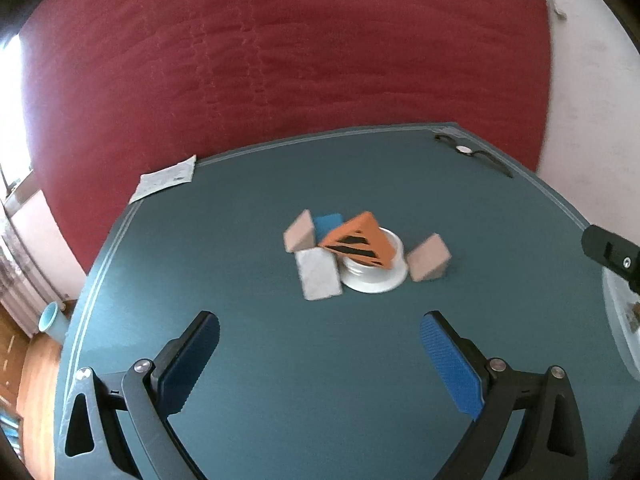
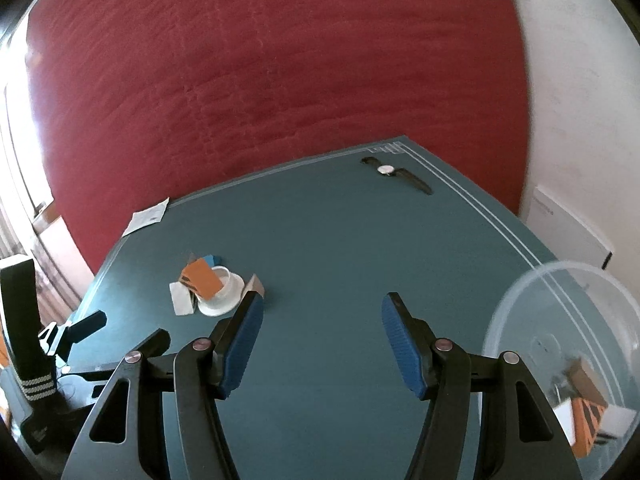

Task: Organize rigid objects
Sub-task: 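Move both open tools back toward the white cup and block pile, then close the right tool on the pink triangular block, then close the left tool on the white marbled cube while the right tool holds the pink block, then carry the pink block with the right tool into the clear bowl and open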

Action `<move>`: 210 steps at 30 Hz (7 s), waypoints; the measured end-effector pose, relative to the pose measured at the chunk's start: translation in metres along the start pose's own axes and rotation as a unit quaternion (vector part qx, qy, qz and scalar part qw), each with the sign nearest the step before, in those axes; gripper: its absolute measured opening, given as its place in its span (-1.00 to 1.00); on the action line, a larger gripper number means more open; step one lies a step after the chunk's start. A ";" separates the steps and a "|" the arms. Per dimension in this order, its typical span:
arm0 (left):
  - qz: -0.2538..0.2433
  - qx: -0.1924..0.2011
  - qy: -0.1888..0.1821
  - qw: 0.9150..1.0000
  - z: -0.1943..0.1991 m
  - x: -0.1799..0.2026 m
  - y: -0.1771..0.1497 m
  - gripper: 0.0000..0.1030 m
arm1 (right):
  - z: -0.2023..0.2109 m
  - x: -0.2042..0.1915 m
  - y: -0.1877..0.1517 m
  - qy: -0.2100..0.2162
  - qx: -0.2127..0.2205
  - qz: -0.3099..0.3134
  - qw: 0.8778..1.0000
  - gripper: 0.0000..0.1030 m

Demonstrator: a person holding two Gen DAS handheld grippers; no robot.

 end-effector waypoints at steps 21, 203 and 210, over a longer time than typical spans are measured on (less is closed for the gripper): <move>0.050 -0.026 0.038 0.998 -0.031 -0.052 -0.008 0.98 | -0.118 -0.049 -0.005 0.040 -0.092 0.022 0.995 0.22; 0.058 0.008 -0.132 0.990 0.001 0.032 0.018 -0.39 | 0.087 0.151 -0.016 -0.137 0.027 -0.101 0.985 -0.20; 0.044 0.010 -0.140 0.989 0.006 0.043 0.017 -0.39 | 0.097 0.160 -0.016 -0.145 0.041 -0.111 0.982 -0.10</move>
Point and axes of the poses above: each gripper's, at about its wrist camera, not at the fingertips, and z roughly against the way its jaws point, x to its right, y to its top, the point moved 2 cm from there along -z, roughly the way its jaws point, and after that the axes turned 6 degrees about x, right-handed, at the moved point
